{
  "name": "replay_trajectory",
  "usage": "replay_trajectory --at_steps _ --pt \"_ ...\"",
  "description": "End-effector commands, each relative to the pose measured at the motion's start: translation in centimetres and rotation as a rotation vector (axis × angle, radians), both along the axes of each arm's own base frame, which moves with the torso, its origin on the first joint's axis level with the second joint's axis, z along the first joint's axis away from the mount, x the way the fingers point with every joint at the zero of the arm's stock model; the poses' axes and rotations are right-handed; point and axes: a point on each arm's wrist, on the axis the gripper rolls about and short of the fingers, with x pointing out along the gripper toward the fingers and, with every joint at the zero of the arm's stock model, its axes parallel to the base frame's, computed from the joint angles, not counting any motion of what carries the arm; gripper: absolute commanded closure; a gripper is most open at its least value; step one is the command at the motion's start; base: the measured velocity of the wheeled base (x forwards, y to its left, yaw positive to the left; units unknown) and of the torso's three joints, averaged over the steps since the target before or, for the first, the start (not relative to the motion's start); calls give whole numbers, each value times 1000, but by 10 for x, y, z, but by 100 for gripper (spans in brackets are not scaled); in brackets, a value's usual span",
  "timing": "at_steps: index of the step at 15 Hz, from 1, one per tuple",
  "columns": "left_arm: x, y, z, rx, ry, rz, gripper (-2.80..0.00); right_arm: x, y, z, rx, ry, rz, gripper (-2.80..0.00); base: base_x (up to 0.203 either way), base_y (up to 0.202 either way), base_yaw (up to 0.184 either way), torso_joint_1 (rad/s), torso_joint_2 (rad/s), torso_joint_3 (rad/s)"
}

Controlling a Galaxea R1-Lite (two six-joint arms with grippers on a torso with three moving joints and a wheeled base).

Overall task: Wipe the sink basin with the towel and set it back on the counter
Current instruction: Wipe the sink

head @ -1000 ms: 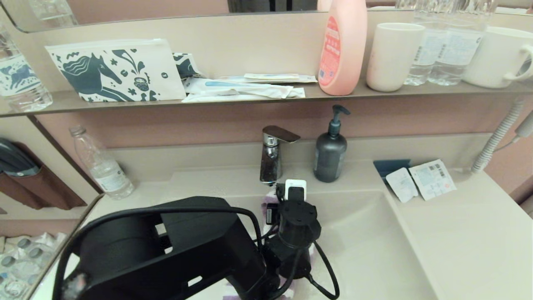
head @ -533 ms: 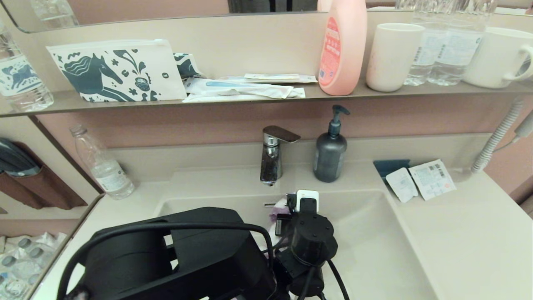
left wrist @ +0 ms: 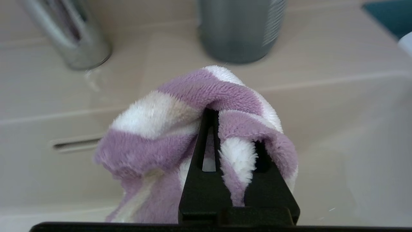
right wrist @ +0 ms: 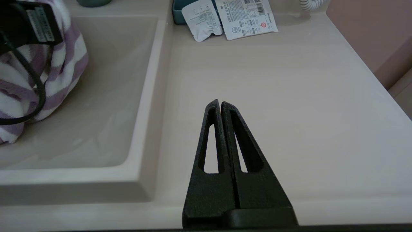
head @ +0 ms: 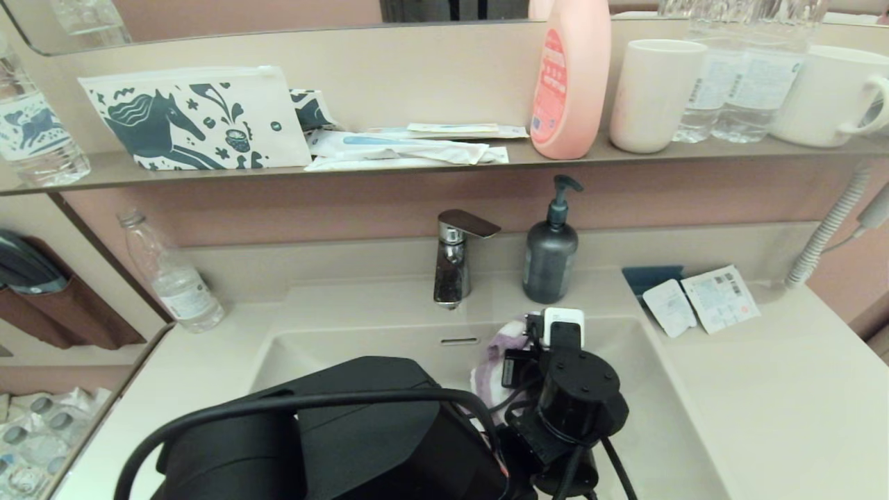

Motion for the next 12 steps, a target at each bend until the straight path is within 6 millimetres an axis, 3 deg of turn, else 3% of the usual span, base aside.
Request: replay_trajectory --at_steps 1,3,8,12 --pt "-1 -20 5 -25 -15 -7 0 0 0 0 0 0 0 0 0 0 0 0 0 0" --pt "-4 -32 5 -23 -13 -16 0 0 0 0 0 0 0 0 0 0 0 0 0 0" --pt "-4 -29 -16 -19 21 -1 0 0 0 0 0 2 0 0 0 0 0 0 0 0" --pt "-28 -23 -2 -38 37 -35 0 0 0 0 0 1 1 0 0 0 0 0 0 0"
